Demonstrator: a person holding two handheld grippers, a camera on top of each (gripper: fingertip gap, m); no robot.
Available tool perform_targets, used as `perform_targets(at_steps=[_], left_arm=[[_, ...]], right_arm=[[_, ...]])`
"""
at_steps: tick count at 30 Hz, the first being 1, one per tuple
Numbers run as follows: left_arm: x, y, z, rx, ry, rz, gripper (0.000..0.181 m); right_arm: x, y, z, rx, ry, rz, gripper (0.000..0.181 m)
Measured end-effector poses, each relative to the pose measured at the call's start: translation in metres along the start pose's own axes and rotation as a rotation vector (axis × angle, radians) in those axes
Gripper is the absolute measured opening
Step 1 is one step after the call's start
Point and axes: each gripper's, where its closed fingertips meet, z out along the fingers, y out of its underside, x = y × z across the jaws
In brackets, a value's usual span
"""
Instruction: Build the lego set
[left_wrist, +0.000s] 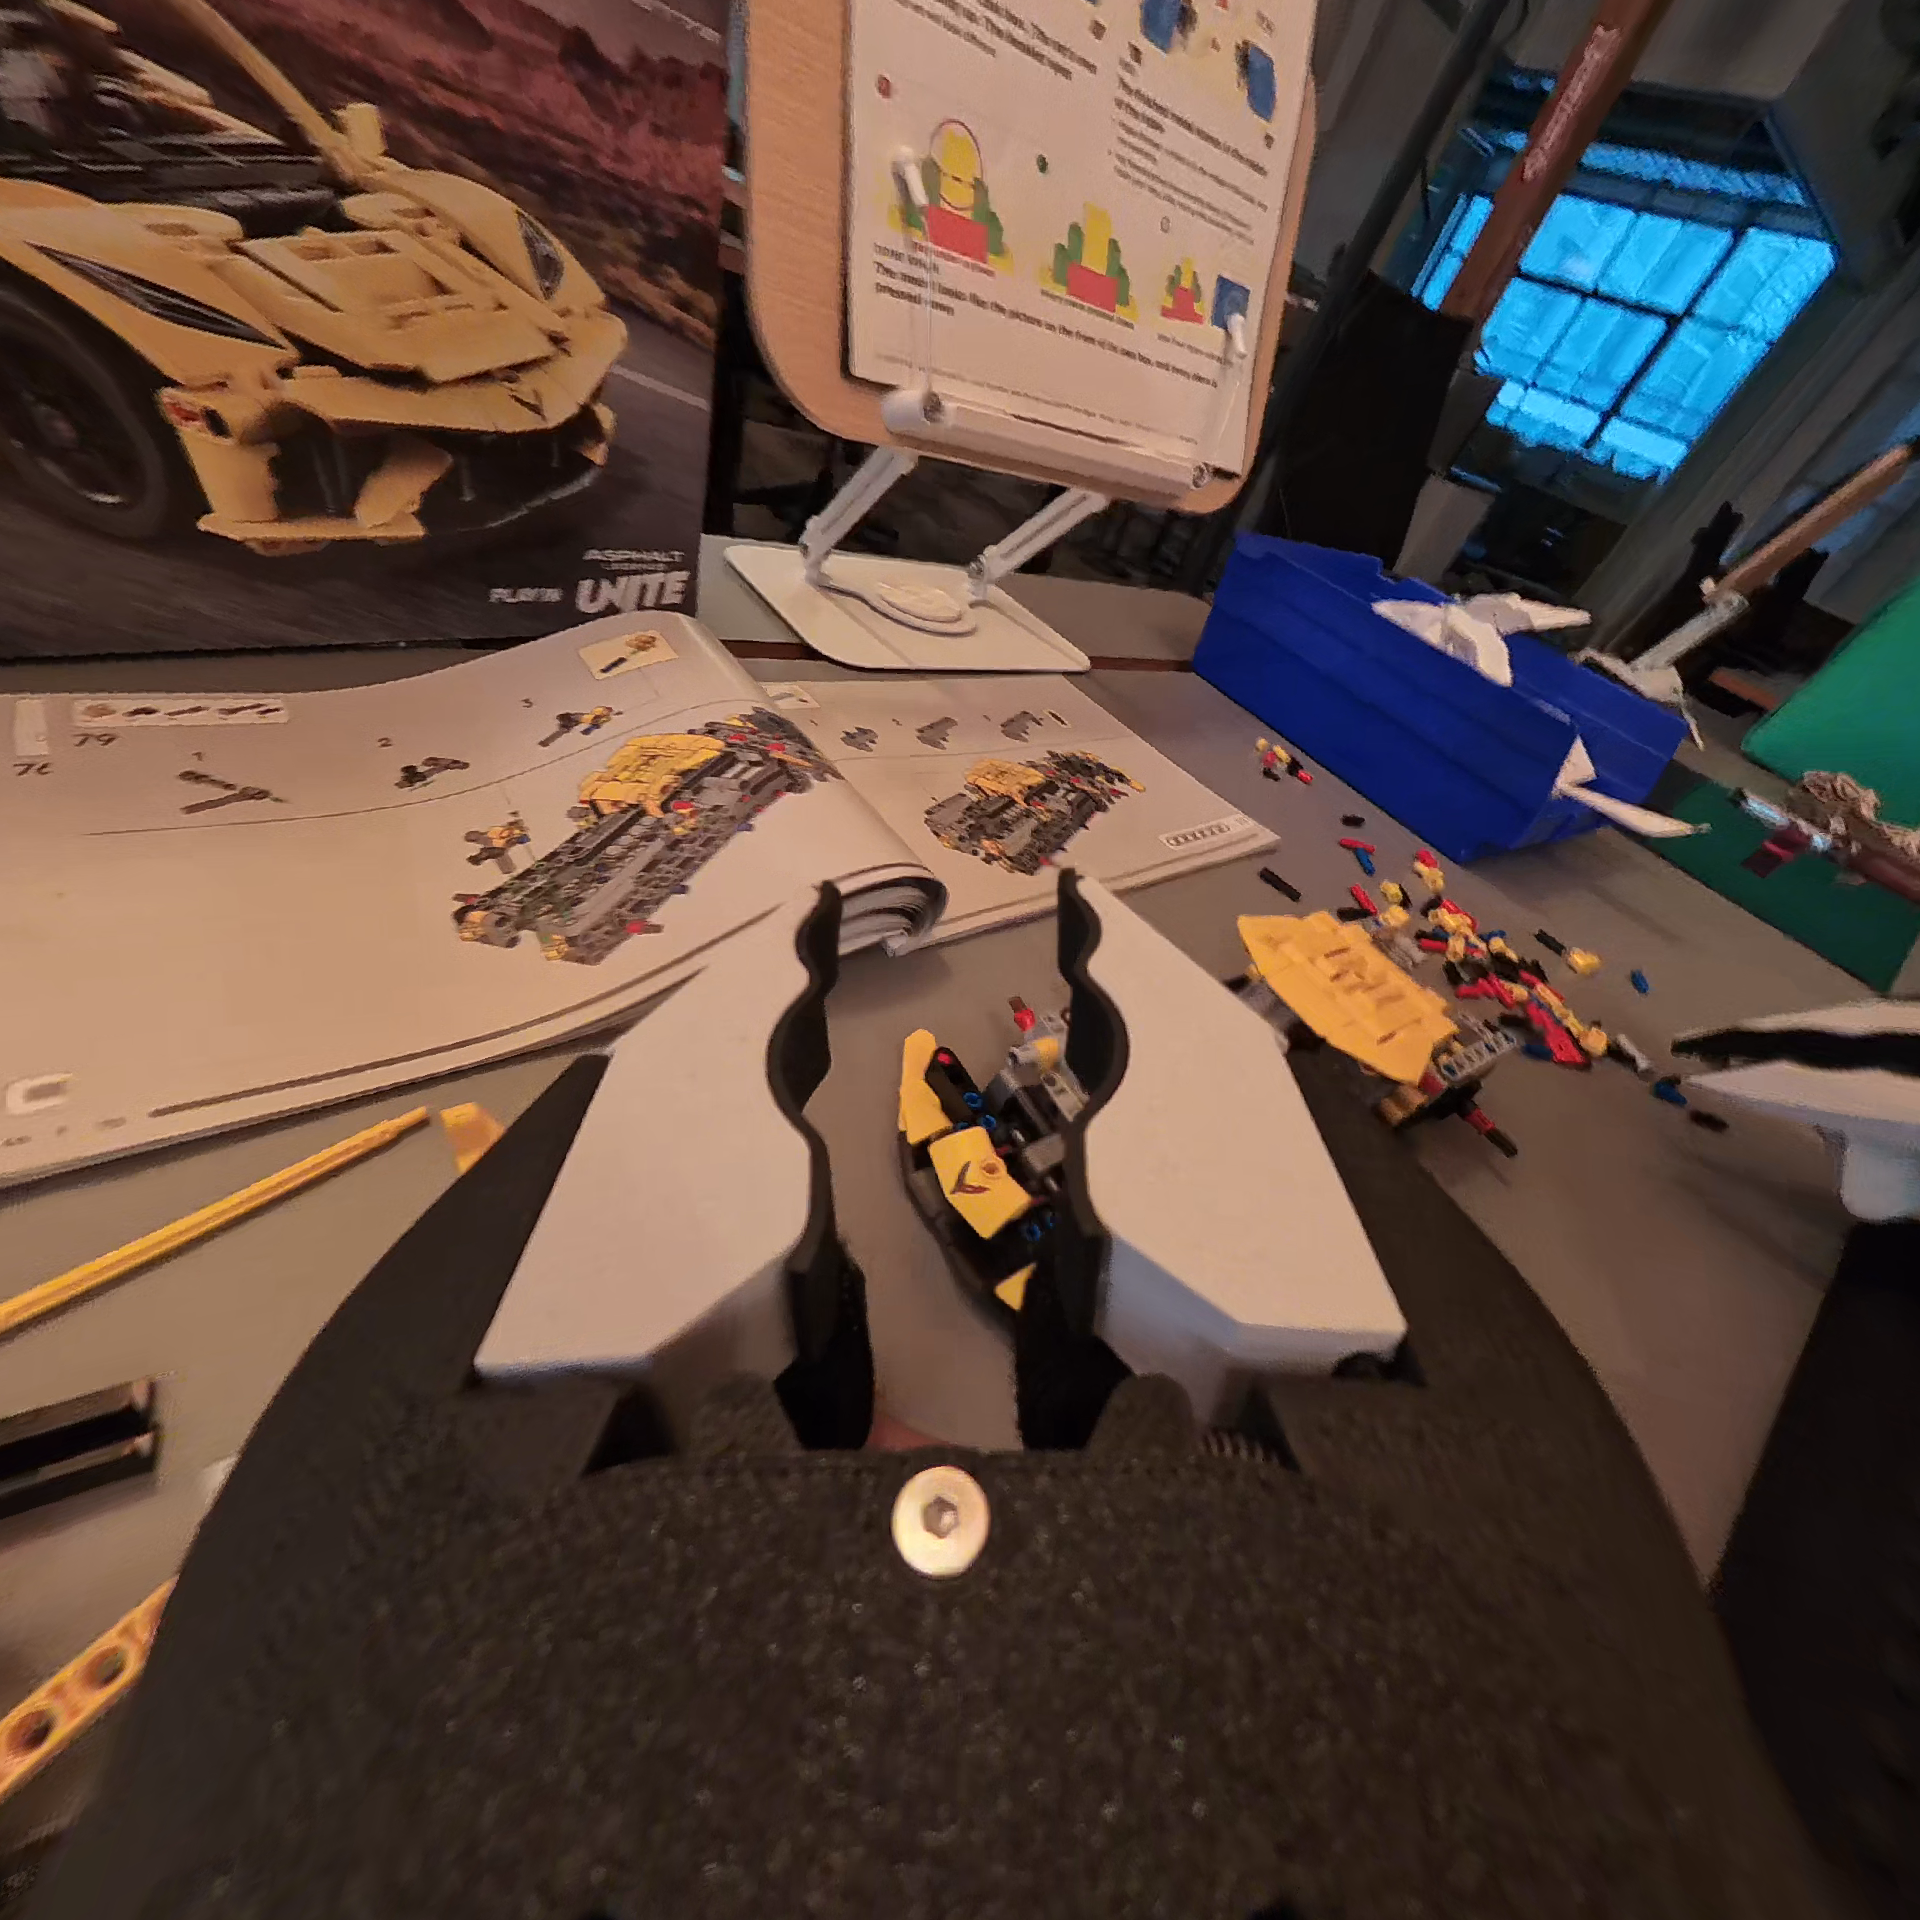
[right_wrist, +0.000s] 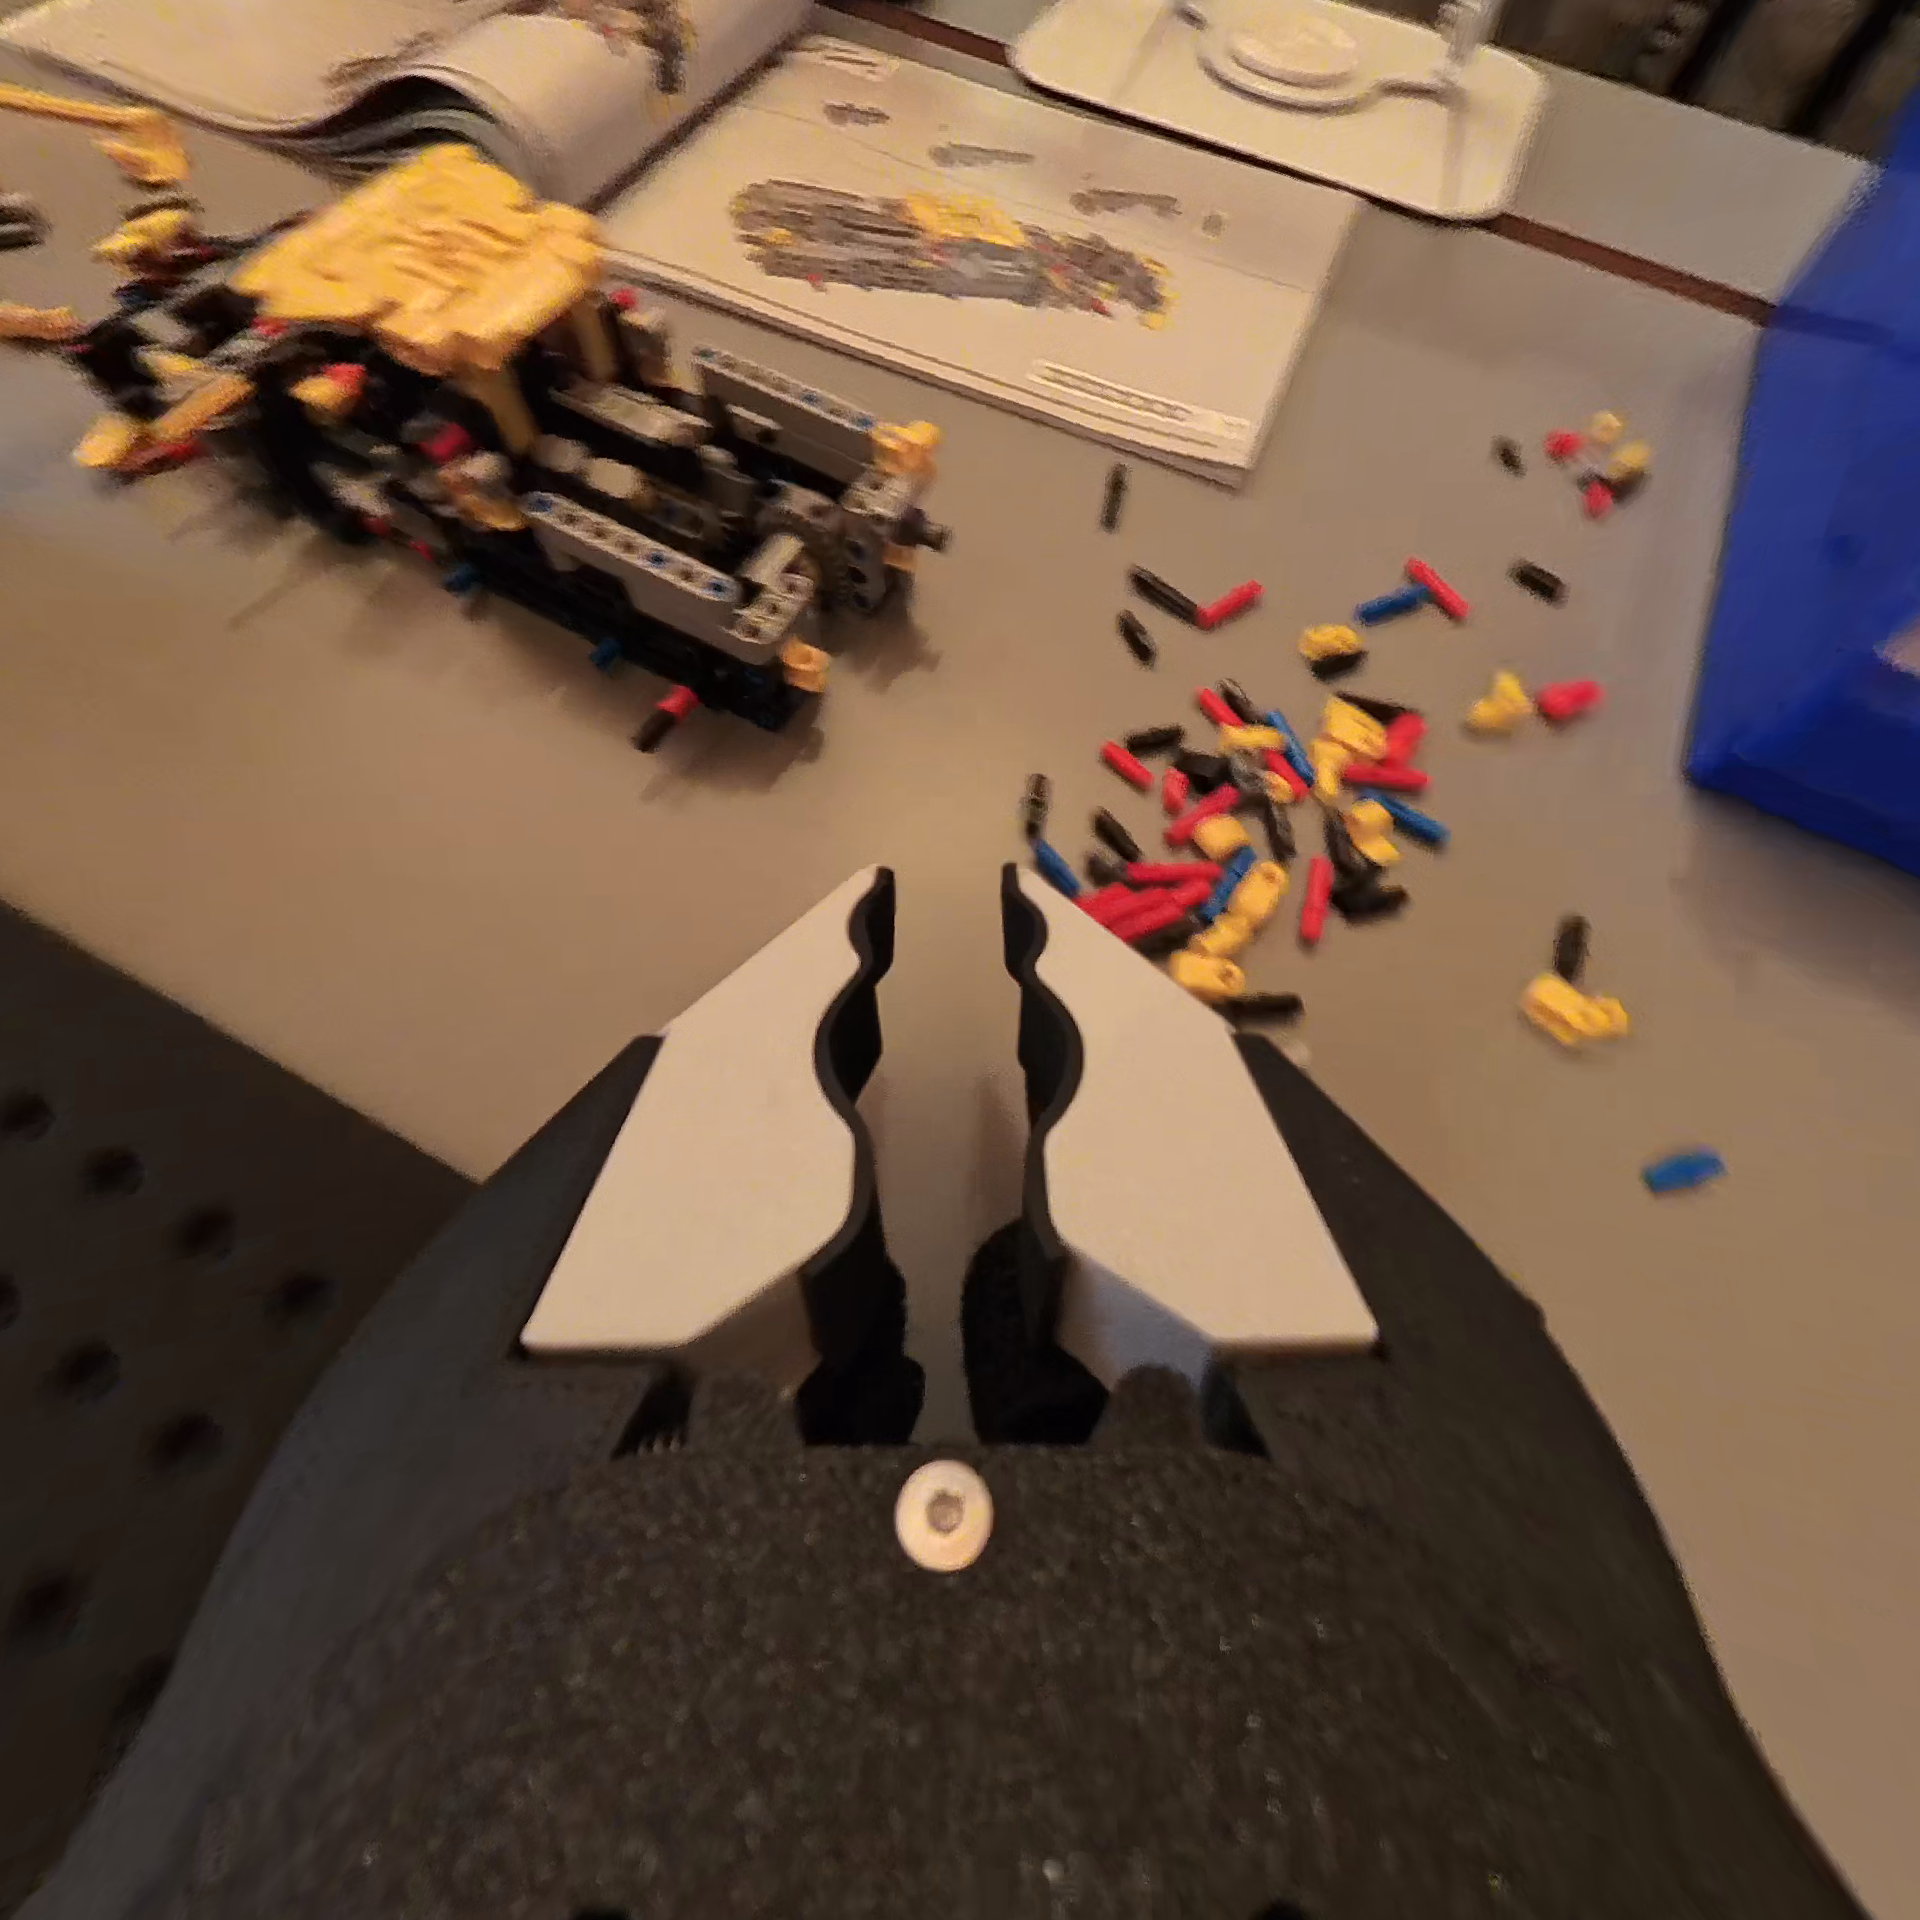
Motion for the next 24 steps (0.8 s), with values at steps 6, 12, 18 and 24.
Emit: perform_targets(at_steps=[6,12,18,24], left_arm=[[0.030,0.010,0.006,-0.042,0.036,0.214,0.042],[0.036,0.017,0.008,-0.071,0.056,0.243,0.042],[0.035,0.020,0.009,-0.085,0.045,0.265,0.042],[0.043,0.021,0.010,-0.090,0.079,0.256,0.042]], right_arm=[[-0.043,-0.046,0.020,0.065,-0.201,-0.132,0.024],[-0.064,-0.067,0.054,0.018,-0.340,-0.217,0.026],[-0.078,-0.089,0.064,0.197,-0.494,-0.197,0.031],[-0.085,-0.067,0.060,0.172,-0.491,-0.265,0.027]])
